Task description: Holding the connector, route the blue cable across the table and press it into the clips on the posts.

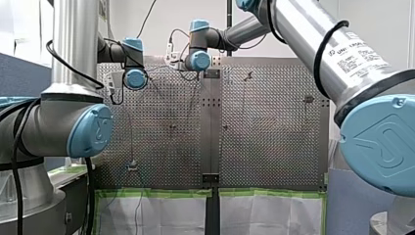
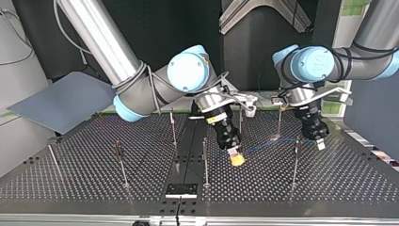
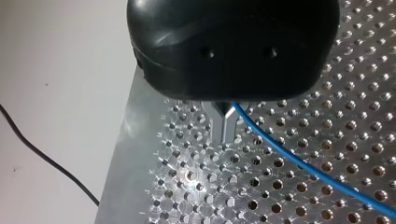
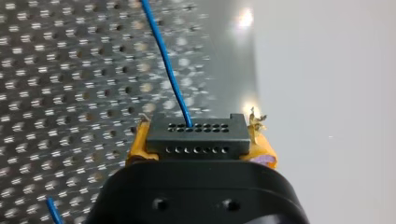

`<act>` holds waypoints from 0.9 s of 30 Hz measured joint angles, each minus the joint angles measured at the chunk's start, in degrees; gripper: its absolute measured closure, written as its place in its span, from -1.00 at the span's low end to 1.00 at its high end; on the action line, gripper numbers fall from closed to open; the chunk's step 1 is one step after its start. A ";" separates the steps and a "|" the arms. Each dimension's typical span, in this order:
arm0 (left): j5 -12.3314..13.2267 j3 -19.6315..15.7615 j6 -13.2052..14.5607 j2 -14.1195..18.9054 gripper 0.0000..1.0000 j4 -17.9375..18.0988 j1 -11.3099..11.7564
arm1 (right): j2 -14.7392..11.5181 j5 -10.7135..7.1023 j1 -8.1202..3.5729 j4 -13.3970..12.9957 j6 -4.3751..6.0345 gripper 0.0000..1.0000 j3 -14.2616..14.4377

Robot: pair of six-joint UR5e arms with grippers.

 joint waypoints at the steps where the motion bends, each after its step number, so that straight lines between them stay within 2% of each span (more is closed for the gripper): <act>1: 0.38 0.23 -0.12 -0.32 1.00 0.01 0.20 | 0.01 0.01 0.00 0.00 -0.01 1.00 -0.52; 8: 2.84 1.10 -0.76 -2.95 1.00 0.47 1.60 | 0.17 1.22 -0.03 0.52 -0.41 1.00 -3.48; 13: 4.74 1.32 -1.83 -3.43 1.00 2.00 3.15 | 0.53 2.38 -0.02 0.91 -0.74 1.00 -3.78; 17: 7.28 1.49 -2.47 -3.50 1.00 2.80 4.40 | 1.31 3.47 -0.01 1.36 -1.23 1.00 -3.80; 22: 10.15 1.80 -3.10 -4.52 1.00 3.18 4.21 | 2.06 4.91 -0.06 1.87 -1.58 1.00 -3.82; 27: 12.45 2.04 -3.30 -6.99 1.00 3.38 3.94 | 2.20 5.80 -0.10 2.01 -1.72 1.00 -3.83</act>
